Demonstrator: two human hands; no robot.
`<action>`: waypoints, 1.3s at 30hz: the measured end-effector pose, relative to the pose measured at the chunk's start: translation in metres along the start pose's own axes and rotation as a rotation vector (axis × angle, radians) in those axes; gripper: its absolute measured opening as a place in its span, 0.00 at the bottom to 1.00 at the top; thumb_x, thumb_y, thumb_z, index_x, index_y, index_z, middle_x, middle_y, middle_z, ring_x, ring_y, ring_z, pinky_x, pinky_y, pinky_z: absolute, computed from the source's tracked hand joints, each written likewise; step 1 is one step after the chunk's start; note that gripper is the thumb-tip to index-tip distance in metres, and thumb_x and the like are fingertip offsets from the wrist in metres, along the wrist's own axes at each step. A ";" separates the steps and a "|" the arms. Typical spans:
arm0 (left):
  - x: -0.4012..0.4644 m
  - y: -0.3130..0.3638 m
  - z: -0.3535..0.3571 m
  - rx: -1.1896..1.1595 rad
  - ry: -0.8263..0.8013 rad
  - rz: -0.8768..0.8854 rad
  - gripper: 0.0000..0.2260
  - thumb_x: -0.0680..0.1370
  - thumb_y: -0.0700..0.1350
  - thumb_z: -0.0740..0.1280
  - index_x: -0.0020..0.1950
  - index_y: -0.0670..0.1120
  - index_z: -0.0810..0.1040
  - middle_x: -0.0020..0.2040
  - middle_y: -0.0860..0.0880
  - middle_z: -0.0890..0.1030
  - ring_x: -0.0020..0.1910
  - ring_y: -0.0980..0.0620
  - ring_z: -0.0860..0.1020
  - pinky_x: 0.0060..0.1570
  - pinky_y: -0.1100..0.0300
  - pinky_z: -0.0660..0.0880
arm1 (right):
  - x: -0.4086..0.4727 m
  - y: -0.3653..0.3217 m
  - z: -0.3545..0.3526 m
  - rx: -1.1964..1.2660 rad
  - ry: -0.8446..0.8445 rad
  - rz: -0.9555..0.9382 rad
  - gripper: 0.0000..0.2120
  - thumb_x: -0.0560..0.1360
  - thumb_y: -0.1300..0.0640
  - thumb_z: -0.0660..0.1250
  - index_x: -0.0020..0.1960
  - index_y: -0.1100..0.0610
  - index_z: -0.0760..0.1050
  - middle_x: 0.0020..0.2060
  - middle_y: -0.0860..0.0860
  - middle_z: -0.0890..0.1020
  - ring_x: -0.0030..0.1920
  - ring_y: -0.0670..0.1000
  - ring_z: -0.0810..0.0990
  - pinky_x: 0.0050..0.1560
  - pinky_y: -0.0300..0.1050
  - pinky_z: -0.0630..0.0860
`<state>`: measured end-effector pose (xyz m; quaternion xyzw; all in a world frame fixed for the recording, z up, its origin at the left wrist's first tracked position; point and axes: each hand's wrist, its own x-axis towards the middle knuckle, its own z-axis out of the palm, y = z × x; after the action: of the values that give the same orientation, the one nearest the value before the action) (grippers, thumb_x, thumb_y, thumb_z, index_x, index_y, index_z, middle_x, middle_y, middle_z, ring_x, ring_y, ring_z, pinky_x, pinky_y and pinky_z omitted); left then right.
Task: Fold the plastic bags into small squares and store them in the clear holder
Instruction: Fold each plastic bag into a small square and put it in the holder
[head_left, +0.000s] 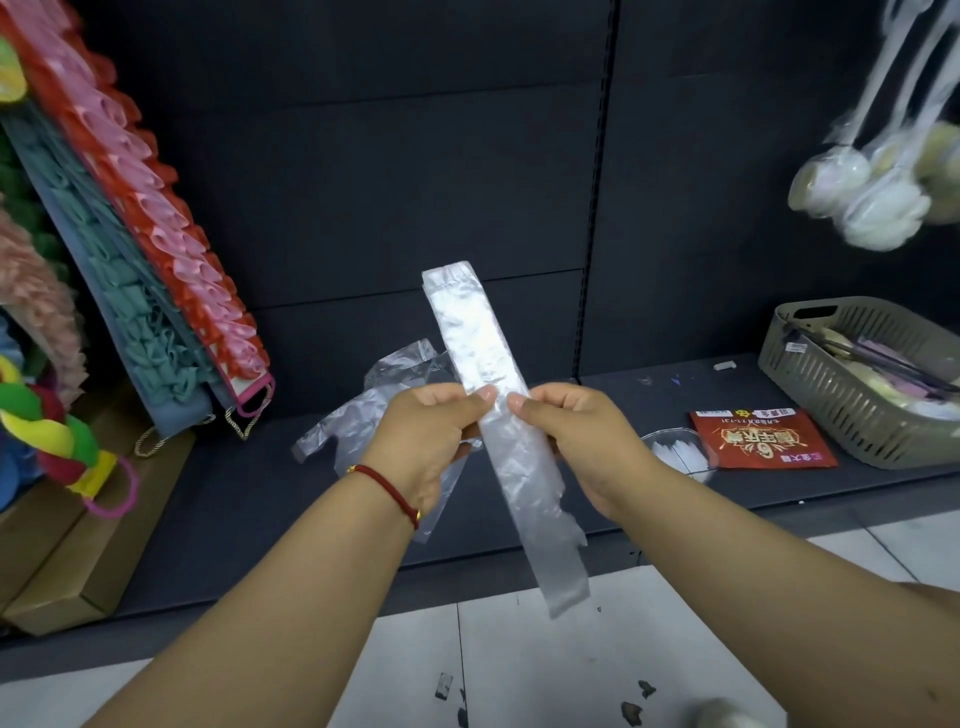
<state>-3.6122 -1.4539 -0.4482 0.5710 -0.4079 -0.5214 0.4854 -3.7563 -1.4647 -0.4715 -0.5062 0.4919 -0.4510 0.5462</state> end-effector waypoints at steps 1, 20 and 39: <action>0.000 -0.001 0.000 0.008 0.004 0.001 0.08 0.77 0.43 0.71 0.48 0.38 0.83 0.41 0.43 0.85 0.43 0.48 0.80 0.59 0.48 0.76 | 0.000 0.000 0.001 -0.020 0.010 -0.013 0.12 0.77 0.55 0.69 0.45 0.66 0.80 0.42 0.61 0.83 0.40 0.53 0.79 0.47 0.51 0.78; 0.008 -0.010 -0.017 0.629 -0.024 0.921 0.37 0.79 0.67 0.38 0.58 0.50 0.83 0.72 0.75 0.57 0.78 0.59 0.46 0.75 0.50 0.35 | 0.003 -0.029 -0.018 0.092 -0.123 0.129 0.11 0.77 0.62 0.66 0.37 0.61 0.81 0.33 0.55 0.81 0.35 0.53 0.79 0.42 0.45 0.75; -0.003 -0.003 0.006 -0.428 -0.189 0.125 0.21 0.74 0.49 0.66 0.59 0.34 0.77 0.50 0.36 0.82 0.49 0.40 0.82 0.54 0.45 0.79 | 0.006 -0.017 -0.013 0.004 -0.076 0.078 0.08 0.70 0.57 0.76 0.37 0.59 0.79 0.39 0.57 0.80 0.42 0.55 0.74 0.49 0.46 0.75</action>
<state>-3.6190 -1.4514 -0.4505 0.3775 -0.3664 -0.6161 0.5862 -3.7683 -1.4736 -0.4548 -0.5024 0.4889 -0.4109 0.5828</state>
